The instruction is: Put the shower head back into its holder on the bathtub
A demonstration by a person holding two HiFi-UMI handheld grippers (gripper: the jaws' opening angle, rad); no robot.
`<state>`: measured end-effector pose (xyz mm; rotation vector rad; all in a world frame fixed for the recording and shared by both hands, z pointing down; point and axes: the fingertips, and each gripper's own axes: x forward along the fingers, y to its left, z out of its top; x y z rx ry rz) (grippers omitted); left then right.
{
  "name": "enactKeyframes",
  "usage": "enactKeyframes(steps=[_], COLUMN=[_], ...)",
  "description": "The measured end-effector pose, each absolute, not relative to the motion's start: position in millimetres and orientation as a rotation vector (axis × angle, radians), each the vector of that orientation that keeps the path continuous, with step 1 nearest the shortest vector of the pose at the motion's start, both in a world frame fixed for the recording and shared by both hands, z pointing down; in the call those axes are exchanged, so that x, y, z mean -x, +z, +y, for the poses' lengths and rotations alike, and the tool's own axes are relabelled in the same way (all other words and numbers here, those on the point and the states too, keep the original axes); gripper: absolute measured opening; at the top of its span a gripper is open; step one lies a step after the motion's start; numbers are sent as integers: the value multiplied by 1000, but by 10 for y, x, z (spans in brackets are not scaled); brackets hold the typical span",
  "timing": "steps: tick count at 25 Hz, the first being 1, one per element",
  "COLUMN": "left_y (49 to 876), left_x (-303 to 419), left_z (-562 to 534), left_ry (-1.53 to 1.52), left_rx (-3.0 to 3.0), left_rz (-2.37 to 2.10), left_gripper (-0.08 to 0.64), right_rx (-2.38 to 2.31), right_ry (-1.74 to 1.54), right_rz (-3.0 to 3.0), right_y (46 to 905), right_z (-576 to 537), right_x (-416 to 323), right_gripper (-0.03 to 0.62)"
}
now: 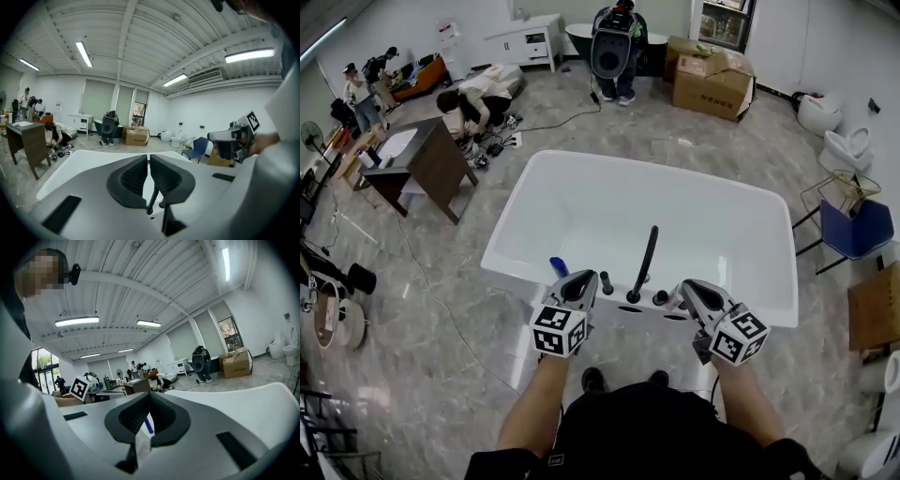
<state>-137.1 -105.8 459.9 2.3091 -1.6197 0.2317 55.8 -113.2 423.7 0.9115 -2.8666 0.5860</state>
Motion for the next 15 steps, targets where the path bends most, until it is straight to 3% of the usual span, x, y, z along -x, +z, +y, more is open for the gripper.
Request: enactKeyframes(steps=[8,15], left_y=[4174,3706], left_x=[958,1015], left_z=[-1164,-1293], left_ry=[206,168], left_rx=[-2316,-2427], left_rz=[-1730,-1750], left_gripper=[15,15], right_rx=[-797,-912], right_ry=[502,423], right_rz=[-2959,-3041], right_y=[4005,3538], right_z=[-1180,-1407], right_x=[-833,-849], right_gripper=[15,15])
